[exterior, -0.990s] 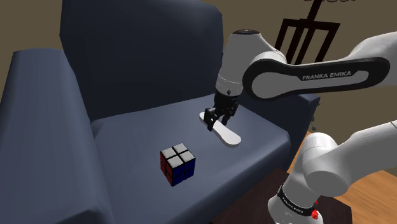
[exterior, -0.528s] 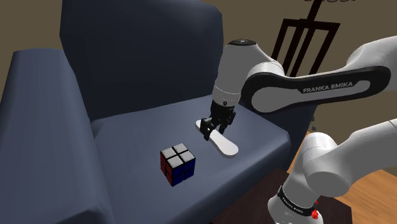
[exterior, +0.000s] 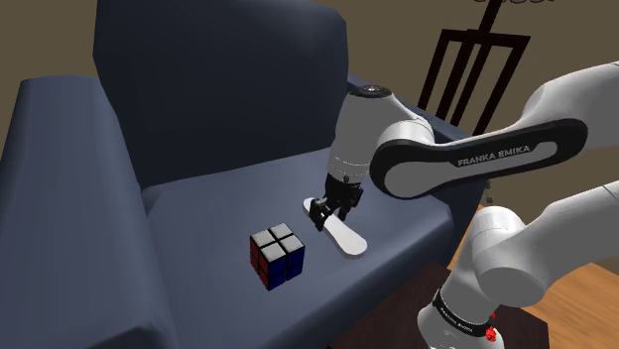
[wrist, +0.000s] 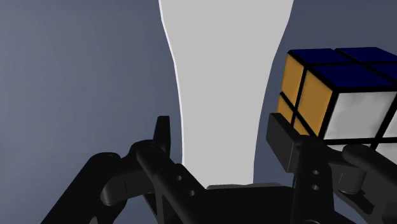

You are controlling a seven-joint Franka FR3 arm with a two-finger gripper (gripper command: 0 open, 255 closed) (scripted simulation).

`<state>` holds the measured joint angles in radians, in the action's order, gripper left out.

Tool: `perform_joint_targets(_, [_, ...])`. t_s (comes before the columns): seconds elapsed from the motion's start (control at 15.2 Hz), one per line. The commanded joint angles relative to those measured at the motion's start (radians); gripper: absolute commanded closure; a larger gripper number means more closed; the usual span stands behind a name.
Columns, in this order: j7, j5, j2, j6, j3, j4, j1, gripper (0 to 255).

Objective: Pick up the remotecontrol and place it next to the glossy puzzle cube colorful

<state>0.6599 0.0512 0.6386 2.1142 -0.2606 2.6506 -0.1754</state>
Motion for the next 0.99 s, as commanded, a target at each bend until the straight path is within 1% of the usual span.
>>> perform_joint_targets(0.0, [0.004,0.001,-0.010,0.035,-0.005,0.024,0.000,255])
perform_joint_targets(0.92, [0.034,-0.004,-0.126,0.269,-0.041,0.144,0.011,255])
